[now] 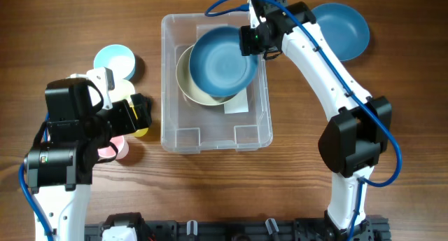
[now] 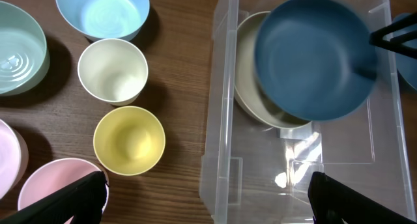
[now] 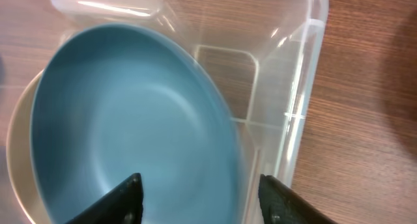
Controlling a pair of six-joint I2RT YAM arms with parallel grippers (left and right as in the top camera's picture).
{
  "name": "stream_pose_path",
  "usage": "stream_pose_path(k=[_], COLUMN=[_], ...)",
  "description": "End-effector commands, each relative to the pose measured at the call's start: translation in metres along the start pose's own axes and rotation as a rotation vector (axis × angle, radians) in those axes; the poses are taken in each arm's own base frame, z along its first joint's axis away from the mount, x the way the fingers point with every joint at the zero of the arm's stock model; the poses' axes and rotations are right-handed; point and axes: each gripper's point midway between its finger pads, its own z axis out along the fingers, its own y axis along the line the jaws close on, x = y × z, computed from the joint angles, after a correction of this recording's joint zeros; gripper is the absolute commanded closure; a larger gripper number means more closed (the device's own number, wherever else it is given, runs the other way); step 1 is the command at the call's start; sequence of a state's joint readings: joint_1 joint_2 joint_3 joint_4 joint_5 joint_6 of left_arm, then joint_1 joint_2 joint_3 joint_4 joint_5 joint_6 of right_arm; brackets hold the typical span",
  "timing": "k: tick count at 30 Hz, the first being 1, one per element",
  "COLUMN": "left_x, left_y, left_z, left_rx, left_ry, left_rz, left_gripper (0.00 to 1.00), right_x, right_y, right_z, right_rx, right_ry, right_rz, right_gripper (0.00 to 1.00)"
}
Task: Pack container
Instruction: 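Lift the teal bowl and place it onto the cream plate in the bin, then grasp the second teal bowl with the right gripper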
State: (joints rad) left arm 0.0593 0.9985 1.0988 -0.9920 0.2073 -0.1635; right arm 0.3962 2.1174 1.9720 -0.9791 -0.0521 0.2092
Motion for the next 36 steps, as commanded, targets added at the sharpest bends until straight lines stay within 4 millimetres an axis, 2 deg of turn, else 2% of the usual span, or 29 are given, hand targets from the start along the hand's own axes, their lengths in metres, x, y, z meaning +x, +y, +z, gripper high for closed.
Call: stream_pose_path(k=[1, 5, 6, 8, 10, 11, 12, 13, 16, 17, 18, 19, 20, 21, 25, 28, 34, 36], left_x=[-0.006, -0.005, -0.005, -0.005, -0.005, -0.005, -0.004, -0.003, -0.003, -0.003, -0.002, -0.002, -0.002, -0.001, -0.001, 0.001, 0.001, 0.001], left_y=[-0.001, -0.001, -0.001, -0.001, -0.001, -0.001, -0.001, 0.000, 0.000, 0.001, 0.001, 0.001, 0.002, 0.002, 0.002, 0.003, 0.003, 0.003], left_z=[-0.004, -0.004, -0.004, -0.004, -0.004, -0.003, -0.003, -0.002, 0.000, 0.001, 0.002, 0.004, 0.005, 0.007, 0.008, 0.008, 0.008, 0.007], left_rx=[0.003, 0.003, 0.003, 0.003, 0.002, 0.002, 0.001, -0.001, -0.003, -0.003, -0.004, -0.005, -0.007, -0.008, -0.009, -0.011, -0.011, -0.011], left_ry=[-0.017, -0.017, -0.016, -0.016, -0.014, -0.011, -0.008, -0.002, 0.008, 0.011, 0.015, 0.019, 0.025, 0.030, 0.034, 0.043, 0.043, 0.043], left_rz=[-0.002, -0.002, -0.002, -0.002, -0.002, -0.003, -0.004, -0.005, -0.007, -0.008, -0.009, -0.009, -0.011, -0.012, -0.013, -0.015, -0.015, -0.015], left_gripper=[0.00, 0.00, 0.00, 0.00, 0.00, 0.00, 0.00, 0.00, 0.00, 0.00, 0.00, 0.00, 0.00, 0.00, 0.00, 0.00, 0.00, 0.00], right_x=[-0.006, -0.017, -0.022, -0.038, -0.051, -0.050, -0.044, -0.035, -0.014, -0.002, 0.013, 0.020, 0.031, 0.037, 0.056, 0.063, 0.081, 0.086], right_y=[0.006, -0.003, -0.012, -0.038, -0.077, -0.120, -0.148, -0.186, -0.251, -0.273, -0.294, -0.300, -0.307, -0.310, -0.313, -0.315, -0.331, -0.331], right_z=[-0.005, -0.027, -0.038, -0.078, -0.119, -0.140, -0.145, -0.145, -0.128, -0.112, -0.087, -0.073, -0.047, -0.024, 0.028, 0.043, 0.059, 0.066], right_rx=[-0.030, 0.019, 0.062, 0.128, 0.139, 0.159, 0.162, 0.126, 0.084, 0.085, 0.095, 0.093, 0.099, 0.096, 0.089, 0.095, 0.208, 0.210], right_ry=[-0.013, -0.075, -0.107, -0.215, -0.316, -0.353, -0.351, -0.323, -0.255, -0.213, -0.147, -0.114, -0.054, -0.016, 0.080, 0.105, 0.133, 0.146], right_rz=[0.012, 0.036, 0.067, 0.191, 0.375, 0.551, 0.666, 0.797, 0.960, 1.007, 1.052, 1.052, 1.062, 1.043, 1.072, 1.077, 1.072, 1.075], right_gripper=[0.41, 0.41, 0.40, 0.35, 0.28, 0.28, 0.28, 0.28, 0.27, 0.27, 0.27, 0.26, 0.23, 0.22, 0.21, 0.21, 0.22, 0.25])
